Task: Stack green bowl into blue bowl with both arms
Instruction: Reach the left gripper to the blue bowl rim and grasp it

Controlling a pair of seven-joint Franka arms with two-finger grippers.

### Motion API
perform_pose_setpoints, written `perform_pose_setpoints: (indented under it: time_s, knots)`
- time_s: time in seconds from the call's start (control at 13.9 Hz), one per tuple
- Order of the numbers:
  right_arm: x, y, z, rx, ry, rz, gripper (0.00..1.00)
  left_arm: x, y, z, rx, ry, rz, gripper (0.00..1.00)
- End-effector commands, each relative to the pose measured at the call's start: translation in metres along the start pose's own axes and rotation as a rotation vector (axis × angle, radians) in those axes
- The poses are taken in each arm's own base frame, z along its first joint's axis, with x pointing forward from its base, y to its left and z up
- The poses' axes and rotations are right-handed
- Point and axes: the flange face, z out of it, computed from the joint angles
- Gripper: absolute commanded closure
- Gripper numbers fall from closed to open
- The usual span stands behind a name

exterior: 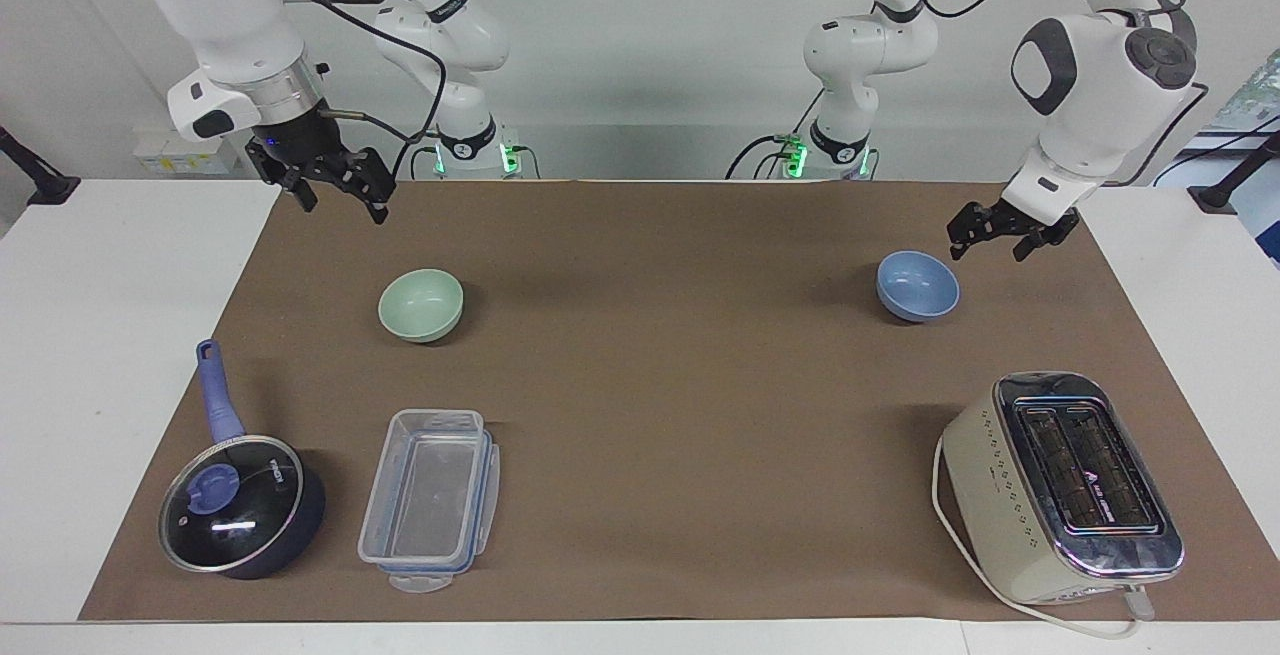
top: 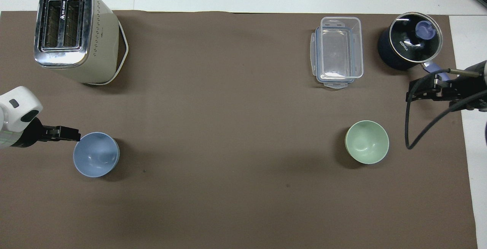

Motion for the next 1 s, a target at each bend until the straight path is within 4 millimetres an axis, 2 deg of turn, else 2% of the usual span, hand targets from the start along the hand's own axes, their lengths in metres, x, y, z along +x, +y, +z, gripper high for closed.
perform_pose_setpoints:
  time_s: [0.0, 0.07, 0.29, 0.57, 0.65, 0.72, 0.79, 0.86, 0.93]
  knots:
    - [-0.002, 0.001, -0.004, 0.002, 0.000, 0.010, 0.00, -0.022, -0.012, 0.026, -0.032, 0.027, -0.012, 0.00]
    - [-0.002, 0.001, -0.004, 0.002, 0.000, 0.010, 0.00, -0.027, -0.021, 0.039, -0.055, 0.034, -0.018, 0.00]
    - [-0.002, 0.001, -0.004, 0.002, 0.000, 0.010, 0.00, -0.041, -0.029, 0.071, -0.092, 0.028, -0.040, 0.00]
    - [-0.002, 0.001, -0.004, 0.003, -0.001, 0.010, 0.00, -0.058, -0.030, 0.103, -0.128, 0.020, -0.035, 0.00]
    - [-0.002, 0.001, -0.004, 0.003, -0.001, 0.010, 0.00, -0.062, -0.030, 0.112, -0.137, 0.017, -0.029, 0.03]
    - [-0.002, 0.002, -0.004, 0.002, 0.000, 0.011, 0.00, -0.063, -0.031, 0.117, -0.141, 0.011, -0.008, 0.27]
    - [-0.002, 0.001, -0.004, 0.002, 0.000, 0.010, 0.00, -0.064, -0.033, 0.118, -0.143, 0.006, -0.012, 0.66]
    - [-0.002, 0.001, -0.004, 0.002, 0.000, 0.010, 0.00, -0.065, -0.033, 0.119, -0.145, 0.001, -0.016, 1.00]
    - [-0.002, 0.002, -0.004, 0.002, 0.000, 0.011, 0.00, -0.063, -0.031, 0.119, -0.148, -0.005, -0.035, 1.00]
